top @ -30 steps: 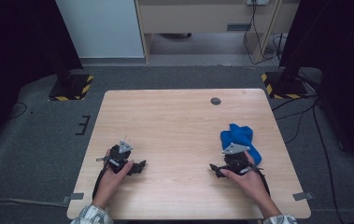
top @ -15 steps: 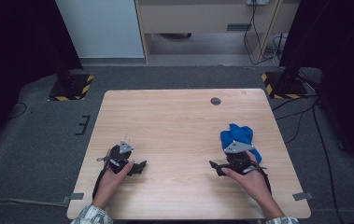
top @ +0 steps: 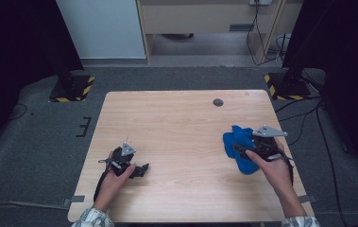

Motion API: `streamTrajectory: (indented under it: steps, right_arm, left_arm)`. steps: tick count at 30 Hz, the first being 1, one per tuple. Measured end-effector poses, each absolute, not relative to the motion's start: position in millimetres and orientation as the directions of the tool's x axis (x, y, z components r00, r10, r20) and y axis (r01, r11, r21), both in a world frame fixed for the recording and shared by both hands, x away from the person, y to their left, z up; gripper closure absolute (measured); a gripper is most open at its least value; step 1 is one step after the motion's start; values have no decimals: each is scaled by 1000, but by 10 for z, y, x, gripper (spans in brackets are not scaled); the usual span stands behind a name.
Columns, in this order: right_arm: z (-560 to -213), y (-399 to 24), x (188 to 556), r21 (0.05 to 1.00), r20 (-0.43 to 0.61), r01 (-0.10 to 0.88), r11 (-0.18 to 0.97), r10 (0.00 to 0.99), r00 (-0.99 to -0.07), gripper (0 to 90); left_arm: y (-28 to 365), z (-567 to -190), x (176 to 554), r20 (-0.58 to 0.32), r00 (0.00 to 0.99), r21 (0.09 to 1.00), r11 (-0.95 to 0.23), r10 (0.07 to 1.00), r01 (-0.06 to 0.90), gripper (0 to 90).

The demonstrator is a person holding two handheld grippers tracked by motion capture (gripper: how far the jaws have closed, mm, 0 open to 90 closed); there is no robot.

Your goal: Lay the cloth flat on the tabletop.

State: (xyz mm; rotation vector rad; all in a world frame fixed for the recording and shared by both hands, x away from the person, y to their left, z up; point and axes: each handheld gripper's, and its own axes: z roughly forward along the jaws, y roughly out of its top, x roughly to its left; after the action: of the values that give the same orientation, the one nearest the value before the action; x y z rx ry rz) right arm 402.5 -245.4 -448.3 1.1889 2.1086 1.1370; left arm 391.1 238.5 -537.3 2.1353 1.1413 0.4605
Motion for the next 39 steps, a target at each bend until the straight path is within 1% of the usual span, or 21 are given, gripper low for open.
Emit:
streamTrajectory:
  steps: [1, 3, 5, 10, 11, 14, 16, 17, 18, 19, 22, 24, 25, 26, 27, 28, 29, 30, 31, 35, 39]
  right_arm:
    - [-4489, -2514, 4061, 829, 15, 486, 276, 858, -513, 156]
    - [-4503, -2542, 4076, 820, 18, 498, 283, 856, -516, 173]
    - [-4593, -2615, 4142, 811, 34, 518, 273, 861, -507, 210]
    - [-4725, -2669, 4183, 810, 37, 529, 254, 878, -478, 183]
    - [-4807, -2684, 4186, 804, 43, 539, 251, 880, -473, 172]
    - [-4910, -2675, 4188, 787, 38, 557, 265, 880, -473, 156]
    - [-5019, -2650, 4207, 770, 40, 573, 280, 876, -481, 177]
    - [-5090, -2613, 4238, 742, 28, 597, 306, 875, -483, 197]
    - [-5090, -2613, 4238, 742, 28, 597, 306, 875, -483, 197]
    - [-5111, -2598, 4253, 735, 25, 602, 313, 874, -486, 227]
    - [-5179, -2539, 4285, 716, -1, 607, 345, 869, -494, 257]
    - [-5223, -2497, 4284, 700, -24, 607, 375, 862, -506, 308]
    - [-5242, -2479, 4269, 691, -59, 599, 404, 858, -511, 419]
    - [-5242, -2479, 4269, 691, -59, 599, 404, 858, -511, 419]
    - [-5239, -2492, 4265, 700, -65, 590, 403, 858, -509, 521]
    - [-5230, -2510, 4262, 704, -58, 589, 396, 859, -508, 582]
    - [-5229, -2527, 4260, 706, -57, 589, 394, 860, -507, 634]
    - [-5231, -2548, 4260, 708, -65, 580, 402, 856, -513, 664]
    - [-5221, -2574, 4255, 717, -47, 582, 383, 860, -507, 694]
    - [-5154, -2562, 4226, 737, -29, 566, 370, 853, -520, 706]
    - [-5017, -2412, 4152, 775, -22, 513, 370, 826, -564, 706]
  left_arm:
    - [2384, -5373, 3911, -2, 556, 697, -397, 831, 597, 0]
    - [2384, -5373, 3912, -2, 556, 697, -398, 831, 597, 0]
    - [2383, -5373, 3912, -2, 556, 697, -397, 831, 597, 0]
    - [2383, -5373, 3911, -2, 556, 697, -397, 831, 597, 0]
    - [2383, -5373, 3910, -2, 556, 697, -398, 831, 597, 0]
    - [2382, -5373, 3910, -2, 556, 696, -398, 831, 597, 0]
    - [2382, -5373, 3911, -2, 556, 697, -397, 831, 597, 0]
    - [2382, -5373, 3911, -2, 556, 697, -398, 831, 597, 0]
    - [2382, -5373, 3911, -2, 556, 697, -398, 831, 597, 0]
    - [2382, -5373, 3911, -2, 556, 697, -398, 831, 597, 0]
    - [2382, -5373, 3911, -2, 556, 697, -398, 831, 597, 0]
    - [2382, -5373, 3910, -2, 556, 697, -398, 831, 597, 0]
    - [2382, -5373, 3910, -2, 556, 697, -398, 831, 597, 0]
    - [2382, -5373, 3911, -2, 556, 697, -398, 831, 597, 0]
    - [2382, -5373, 3911, -2, 556, 697, -398, 831, 597, 0]
    - [2382, -5373, 3910, -2, 556, 697, -398, 831, 597, 0]
    - [2382, -5373, 3911, -2, 556, 697, -398, 831, 597, 0]
    - [2382, -5373, 3911, -2, 556, 697, -398, 831, 597, 0]
    - [2382, -5373, 3911, -2, 556, 697, -398, 831, 597, 0]
    - [2381, -5373, 3912, -2, 558, 697, -399, 830, 596, 0]
    - [2381, -5373, 3913, -2, 558, 697, -399, 830, 596, 0]
